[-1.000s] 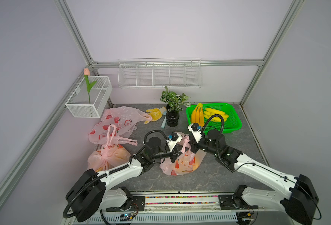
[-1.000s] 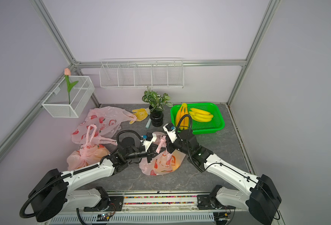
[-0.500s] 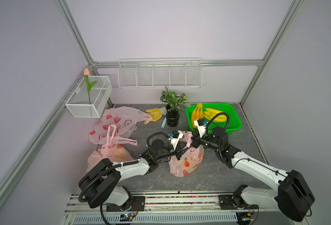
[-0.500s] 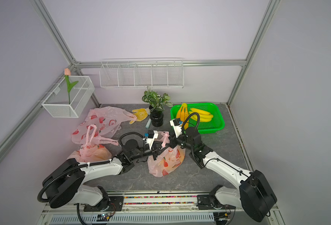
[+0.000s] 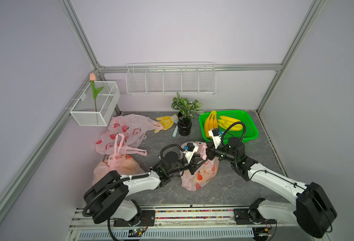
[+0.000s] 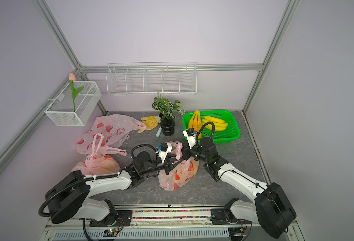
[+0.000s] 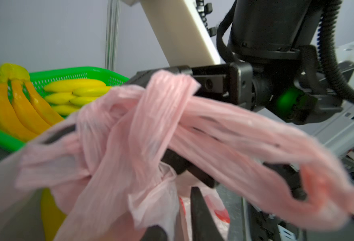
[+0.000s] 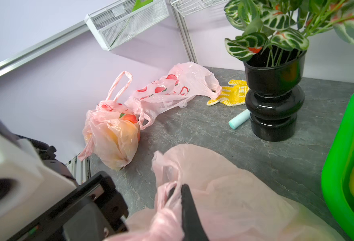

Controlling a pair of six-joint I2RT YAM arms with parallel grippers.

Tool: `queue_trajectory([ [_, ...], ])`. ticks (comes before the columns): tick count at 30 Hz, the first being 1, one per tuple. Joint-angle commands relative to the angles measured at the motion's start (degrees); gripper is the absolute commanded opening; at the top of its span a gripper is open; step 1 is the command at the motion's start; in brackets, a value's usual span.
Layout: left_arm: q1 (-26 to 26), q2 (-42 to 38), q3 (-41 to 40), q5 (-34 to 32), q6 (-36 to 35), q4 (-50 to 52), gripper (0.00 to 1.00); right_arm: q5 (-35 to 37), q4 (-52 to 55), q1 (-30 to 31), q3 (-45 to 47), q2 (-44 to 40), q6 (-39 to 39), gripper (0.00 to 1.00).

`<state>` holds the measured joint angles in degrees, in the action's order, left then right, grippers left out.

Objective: Place the banana into a plastic bag & tie a knot
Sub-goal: Cross the plastic bag at the center of the board.

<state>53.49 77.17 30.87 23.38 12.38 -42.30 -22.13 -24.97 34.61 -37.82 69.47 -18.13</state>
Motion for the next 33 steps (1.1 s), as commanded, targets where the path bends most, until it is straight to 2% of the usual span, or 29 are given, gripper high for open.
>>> queue_trajectory([
  [1,0.8,-7.9,-2.1,-5.2,-4.0,16.5,0.41,-2.4,-3.5,0.2,0.9,-2.6,2.5,0.07],
  [3,0.4,-15.2,-4.4,-8.9,-1.2,20.1,0.52,-2.0,-2.4,0.2,1.4,-3.6,3.9,0.06],
  [6,-0.1,-26.5,-7.3,-13.0,-0.3,22.9,0.61,-1.6,0.7,0.2,0.9,-4.4,5.9,0.06],
  [8,-0.4,-31.6,-7.4,-18.2,-0.8,25.8,0.60,-1.6,1.5,0.2,0.9,-4.8,6.7,0.07],
  [10,-1.4,-33.1,-6.2,-21.9,-1.8,27.8,0.54,-1.9,1.9,0.2,0.7,-4.7,7.0,0.07],
  [12,-4.1,-31.5,-4.2,-23.9,-2.1,27.9,0.51,-2.2,2.2,0.2,0.3,-4.4,7.2,0.06],
  [15,-8.5,-25.6,-0.6,-24.1,-2.6,26.9,0.38,-2.7,2.0,0.2,0.2,-4.0,6.9,0.06],
  [17,-9.0,-20.8,2.7,-23.7,-4.8,27.3,0.36,-2.8,1.9,0.2,0.1,-3.8,6.8,0.06],
  [21,-9.0,-12.1,7.5,-19.7,-7.8,26.2,0.35,-3.1,1.6,0.2,-0.1,-3.3,6.7,0.06],
  [23,-9.0,-9.9,8.6,-13.3,-9.4,25.2,0.34,-2.8,1.5,0.2,-0.1,-3.1,6.6,0.07],
  [24,-8.9,-9.0,8.5,-8.1,-11.1,24.0,0.33,-2.3,1.6,0.3,-0.2,-3.1,6.4,0.07],
  [26,-8.3,-8.3,7.6,-3.7,-11.3,21.6,0.33,-1.3,2.3,0.2,-0.5,-3.2,6.6,0.07],
  [30,-3.9,-9.1,4.0,-4.9,-13.5,16.4,0.36,-1.6,3.9,0.2,-1.9,-1.9,7.3,0.07],
  [33,-0.7,-6.0,6.4,-5.9,-15.7,18.8,0.39,-4.0,4.0,0.2,-2.9,0.0,7.5,0.06],
])
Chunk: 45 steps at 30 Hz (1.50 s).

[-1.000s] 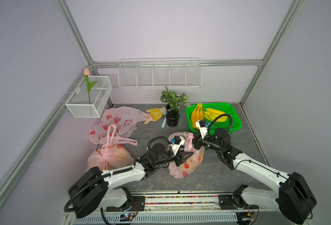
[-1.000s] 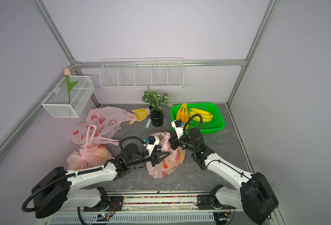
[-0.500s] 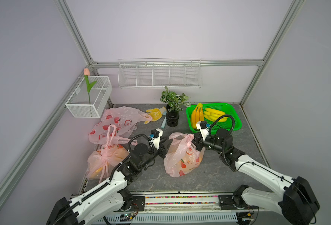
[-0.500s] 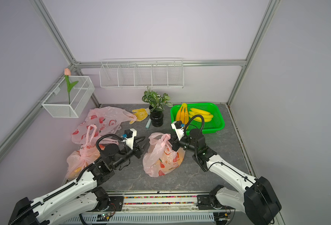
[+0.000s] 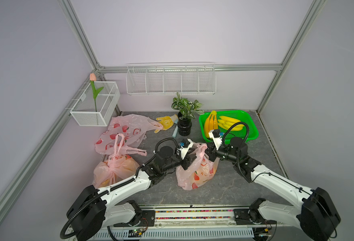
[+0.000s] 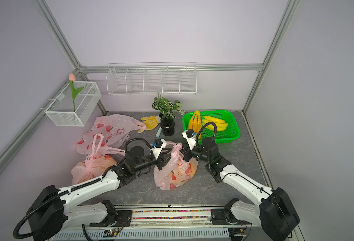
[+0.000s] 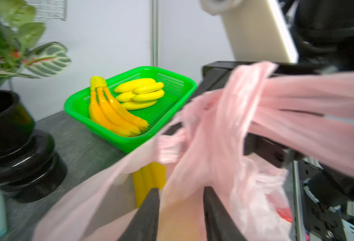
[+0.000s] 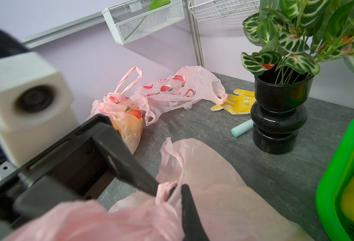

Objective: Place the banana into a plastic bag & tie a knot
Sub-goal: Cross the plastic bag at the center of the board.

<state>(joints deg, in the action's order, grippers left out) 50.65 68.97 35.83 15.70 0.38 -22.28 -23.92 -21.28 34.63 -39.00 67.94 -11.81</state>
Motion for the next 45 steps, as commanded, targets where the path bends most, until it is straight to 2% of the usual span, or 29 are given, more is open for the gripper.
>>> queue_trajectory([
  [1,2.7,3.5,2.6,1.3,-3.8,-0.2,0.38,-2.9,0.3,0.1,-1.9,2.0,1.1,0.06],
  [5,3.6,7.3,2.7,0.9,0.2,-7.7,0.33,-4.4,-1.2,-0.7,-1.2,2.3,-0.3,0.07],
  [7,3.9,8.6,2.7,0.7,2.1,-10.3,0.28,-7.9,-4.7,-2.6,-0.2,3.1,-3.2,0.06],
  [11,3.9,9.0,0.8,-0.6,3.9,-12.6,0.25,-13.5,-9.6,-4.7,0.8,4.9,-7.0,0.07],
  [15,3.9,3.5,-2.6,-9.2,4.6,-9.1,0.30,-14.2,-10.2,-4.7,1.6,4.8,-6.6,0.07],
  [19,3.8,-2.8,-3.8,-18.1,1.2,-2.7,0.32,-13.8,-8.0,-4.8,1.4,4.2,-5.1,0.07],
  [22,3.7,-6.2,-4.2,-21.1,-1.8,-0.4,0.33,-13.7,-7.2,-4.8,1.3,4.1,-4.7,0.06],
  [26,2.0,-7.5,-4.6,-23.0,-2.6,-2.1,0.33,-13.8,-7.0,-4.8,1.0,4.2,-4.7,0.07],
  [29,-1.6,-6.5,-3.1,-17.7,-2.1,-2.5,0.32,-13.8,-6.7,-4.8,1.0,4.0,-4.7,0.07],
  [32,-1.8,-3.5,-1.6,-14.6,-6.0,-2.2,0.31,-13.9,-6.2,-4.8,0.8,3.9,-4.7,0.07],
  [36,-1.6,0.1,-1.1,-6.4,-12.8,-4.2,0.33,-14.2,-4.6,-4.7,0.0,4.4,-4.2,0.07],
  [45,1.0,2.0,1.3,-6.6,-19.2,-4.7,0.34,-12.7,1.5,-3.1,-2.0,5.3,-0.6,0.07],
])
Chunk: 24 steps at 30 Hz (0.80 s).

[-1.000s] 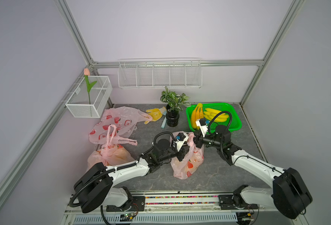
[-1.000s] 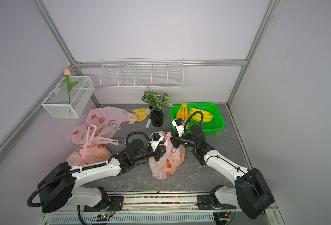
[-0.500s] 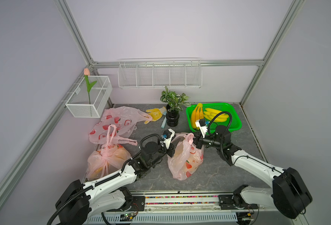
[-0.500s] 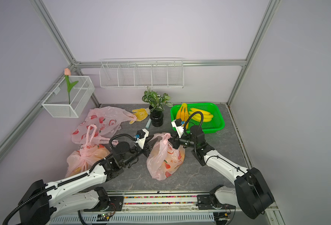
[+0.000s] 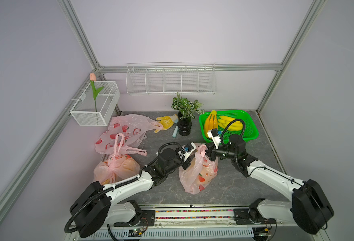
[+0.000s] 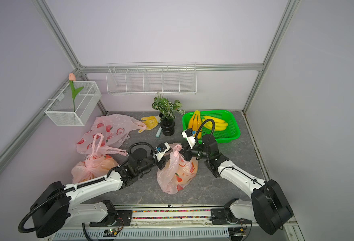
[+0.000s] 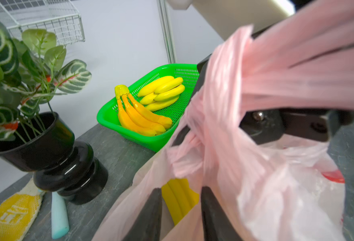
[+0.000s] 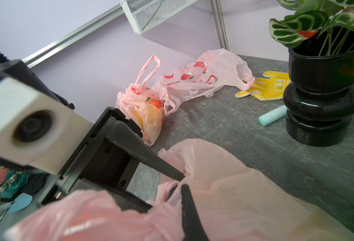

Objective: Place the banana into a plastic bag & tie a knot
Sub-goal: Cross the plastic bag at the center of the board.

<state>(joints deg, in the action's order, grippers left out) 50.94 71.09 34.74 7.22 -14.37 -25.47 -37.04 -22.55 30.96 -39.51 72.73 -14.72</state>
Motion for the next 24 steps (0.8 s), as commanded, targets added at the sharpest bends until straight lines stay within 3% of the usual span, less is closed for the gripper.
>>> queue_trajectory([
  [1,1.0,-0.5,2.4,2.2,-4.9,-1.5,0.34,0.8,3.2,0.6,-1.6,0.5,2.6,0.07],
  [14,1.4,0.8,6.0,2.7,-7.1,1.5,0.29,0.2,4.8,1.6,-2.3,1.5,3.9,0.07],
  [20,1.4,1.1,6.9,4.0,-7.2,4.0,0.15,0.6,5.5,1.9,-2.0,1.4,4.5,0.07],
  [24,1.4,1.0,6.7,4.2,-7.3,6.4,0.19,0.8,5.2,1.8,-2.0,0.2,4.1,0.07],
])
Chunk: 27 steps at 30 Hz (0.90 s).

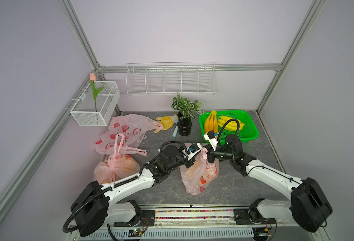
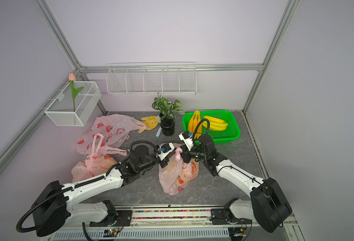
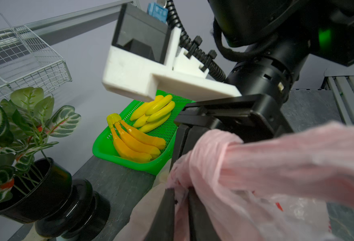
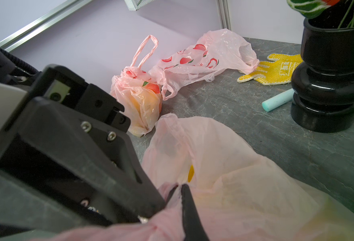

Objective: Place the banana into a plastic bag & tie a knot
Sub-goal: Cross the plastic bag at the center of the board.

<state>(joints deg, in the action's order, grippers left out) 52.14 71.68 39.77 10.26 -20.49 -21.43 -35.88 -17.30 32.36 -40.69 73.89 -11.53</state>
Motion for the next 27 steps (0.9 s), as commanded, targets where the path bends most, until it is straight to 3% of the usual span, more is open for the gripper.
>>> queue_trajectory([
  [1,0.2,0.0,1.2,1.1,-1.1,2.5,0.23,-0.3,-0.1,0.4,-0.8,-1.3,0.9,0.07],
  [4,0.2,-1.5,-0.5,-0.4,-1.0,3.0,0.31,-1.1,-0.2,0.2,-0.8,-1.6,0.6,0.08],
  [16,-0.6,-7.4,-3.7,-6.1,1.0,4.3,0.35,-2.3,-2.0,0.2,-0.8,-1.3,-0.5,0.08],
  [22,-2.1,-9.2,-4.8,-6.7,1.1,4.9,0.33,-2.7,-2.0,0.2,-1.1,-1.0,-0.5,0.08],
  [27,-2.5,-6.2,-2.5,-6.6,0.5,6.7,0.30,-3.0,-2.0,0.5,-1.3,-0.8,-0.4,0.08],
])
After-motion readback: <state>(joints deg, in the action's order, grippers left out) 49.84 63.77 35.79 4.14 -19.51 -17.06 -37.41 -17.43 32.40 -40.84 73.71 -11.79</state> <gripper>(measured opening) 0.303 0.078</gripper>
